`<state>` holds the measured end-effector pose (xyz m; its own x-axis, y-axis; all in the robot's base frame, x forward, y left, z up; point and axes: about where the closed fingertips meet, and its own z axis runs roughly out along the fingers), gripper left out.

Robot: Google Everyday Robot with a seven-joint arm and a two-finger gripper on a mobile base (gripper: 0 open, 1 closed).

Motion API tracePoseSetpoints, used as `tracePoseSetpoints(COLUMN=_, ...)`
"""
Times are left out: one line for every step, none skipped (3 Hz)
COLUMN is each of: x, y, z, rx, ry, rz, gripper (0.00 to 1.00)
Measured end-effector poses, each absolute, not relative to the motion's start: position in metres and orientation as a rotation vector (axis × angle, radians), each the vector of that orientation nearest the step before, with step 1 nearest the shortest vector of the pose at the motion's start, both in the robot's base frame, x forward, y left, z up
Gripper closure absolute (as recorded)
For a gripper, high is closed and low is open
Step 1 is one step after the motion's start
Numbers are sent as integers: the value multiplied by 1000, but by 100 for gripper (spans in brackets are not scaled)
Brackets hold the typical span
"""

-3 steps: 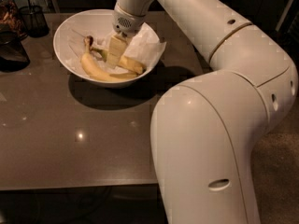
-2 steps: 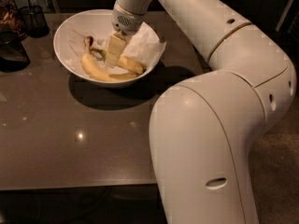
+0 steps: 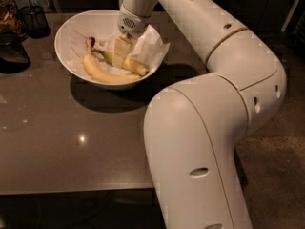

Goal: Pick banana from white bowl

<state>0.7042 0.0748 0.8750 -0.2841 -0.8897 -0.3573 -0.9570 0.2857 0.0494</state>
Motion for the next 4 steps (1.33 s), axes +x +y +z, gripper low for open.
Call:
tracePoseSetpoints(x=711, y=72, z=864, rx=-1674, ry=2331, rz=394, gripper=41)
tracePoseSetpoints(x=716, y=72, z=847, rx=-1666, ry=2371, rz=422, gripper=47)
tracePoseSetpoints(x=716, y=72, z=848, rx=-1665, ry=2374, rz=424, gripper=68)
tracePoseSetpoints(x=716, y=72, z=848, rx=-1665, ry=2374, rz=424, gripper=91)
